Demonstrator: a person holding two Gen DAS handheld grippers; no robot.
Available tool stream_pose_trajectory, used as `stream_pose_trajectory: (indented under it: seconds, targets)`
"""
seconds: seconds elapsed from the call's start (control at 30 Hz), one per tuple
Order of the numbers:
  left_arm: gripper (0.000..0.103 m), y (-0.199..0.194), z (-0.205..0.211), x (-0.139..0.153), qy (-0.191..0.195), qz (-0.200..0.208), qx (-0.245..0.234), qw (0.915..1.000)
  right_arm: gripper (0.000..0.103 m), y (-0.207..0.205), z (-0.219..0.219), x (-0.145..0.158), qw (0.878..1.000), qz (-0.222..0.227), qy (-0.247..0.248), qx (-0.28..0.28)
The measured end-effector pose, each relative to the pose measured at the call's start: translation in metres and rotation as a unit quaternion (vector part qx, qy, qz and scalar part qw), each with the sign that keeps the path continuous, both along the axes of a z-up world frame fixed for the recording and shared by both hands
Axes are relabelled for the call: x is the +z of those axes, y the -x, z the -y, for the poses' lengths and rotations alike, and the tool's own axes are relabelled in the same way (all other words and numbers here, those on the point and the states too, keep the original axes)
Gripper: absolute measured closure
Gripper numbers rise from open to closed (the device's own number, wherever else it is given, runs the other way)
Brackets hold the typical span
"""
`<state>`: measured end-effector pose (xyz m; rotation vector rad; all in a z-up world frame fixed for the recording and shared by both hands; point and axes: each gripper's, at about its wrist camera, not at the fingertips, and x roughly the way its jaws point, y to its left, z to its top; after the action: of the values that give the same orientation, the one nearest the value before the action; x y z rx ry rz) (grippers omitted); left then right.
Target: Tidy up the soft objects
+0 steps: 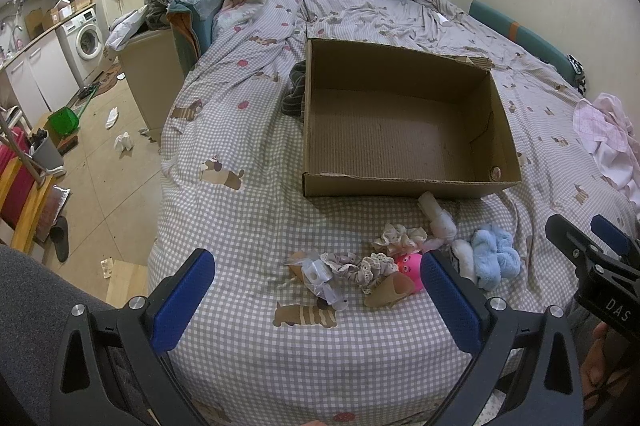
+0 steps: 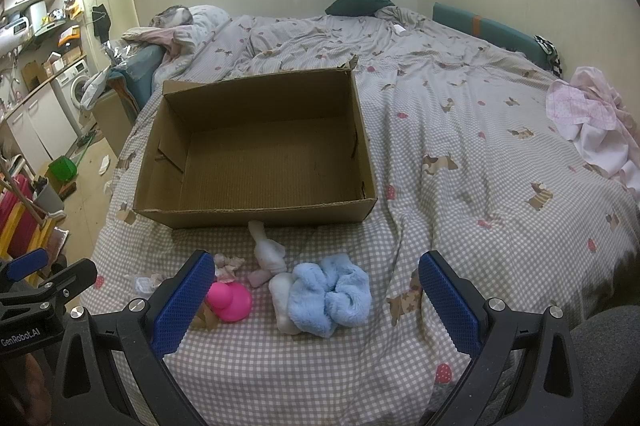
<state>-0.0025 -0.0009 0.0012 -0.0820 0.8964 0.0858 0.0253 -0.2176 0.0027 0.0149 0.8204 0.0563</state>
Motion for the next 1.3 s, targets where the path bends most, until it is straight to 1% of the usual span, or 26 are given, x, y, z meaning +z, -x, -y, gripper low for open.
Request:
stream_pose_trajectory:
  seconds: [0.33,0.43,0.5,0.57,0.73,0.83,0.93,1.07,1.13,1.2,1.3]
  targets:
    - [0.001,0.000,-0.001,-0.001,0.003,-0.005,0.000,1.0000,0.000,0.001,0.000,0.000,1.000,-0.001,-0.002,-0.001]
    - [0.001,-0.005,-0.003,0.001,0.014,-0.023,0.001,0.9996,0.000,-0.004,0.005,0.003,1.000,-0.014,-0.023,-0.006]
    - [0.001,-0.010,-0.007,0.007,0.021,-0.029,0.004,0.9993,0.000,-0.010,0.010,0.012,0.999,-0.019,-0.031,-0.005]
    - [0.001,-0.014,-0.009,0.012,0.020,-0.033,0.006,0.9992,0.000,-0.016,0.014,0.020,0.999,-0.018,-0.038,-0.006]
    - [0.001,-0.033,-0.018,0.020,0.017,-0.053,0.012,0.9984,0.000,-0.036,0.029,0.030,0.995,-0.060,-0.078,-0.006]
    - [0.001,-0.046,-0.026,0.016,0.013,-0.076,0.015,0.9969,0.000,-0.049,0.032,0.025,0.992,-0.101,-0.075,-0.001]
    - [0.001,-0.059,-0.034,0.004,0.009,-0.108,0.020,0.9939,0.000,-0.063,0.035,0.011,0.985,-0.151,-0.082,0.010]
    - [0.001,-0.065,-0.050,-0.015,0.020,-0.132,0.039,0.9903,0.000,-0.078,0.049,-0.026,0.966,-0.229,-0.121,-0.007]
    - [0.001,-0.063,-0.059,-0.026,0.029,-0.141,0.051,0.9882,0.000,-0.083,0.053,-0.044,0.961,-0.248,-0.117,-0.022]
    - [0.001,-0.062,-0.068,-0.034,0.040,-0.148,0.066,0.9860,0.000,-0.088,0.053,-0.064,0.958,-0.267,-0.098,-0.027]
    - [0.001,-0.062,-0.078,-0.039,0.052,-0.151,0.083,0.9836,0.000,-0.091,0.039,-0.098,0.950,-0.305,-0.069,-0.010]
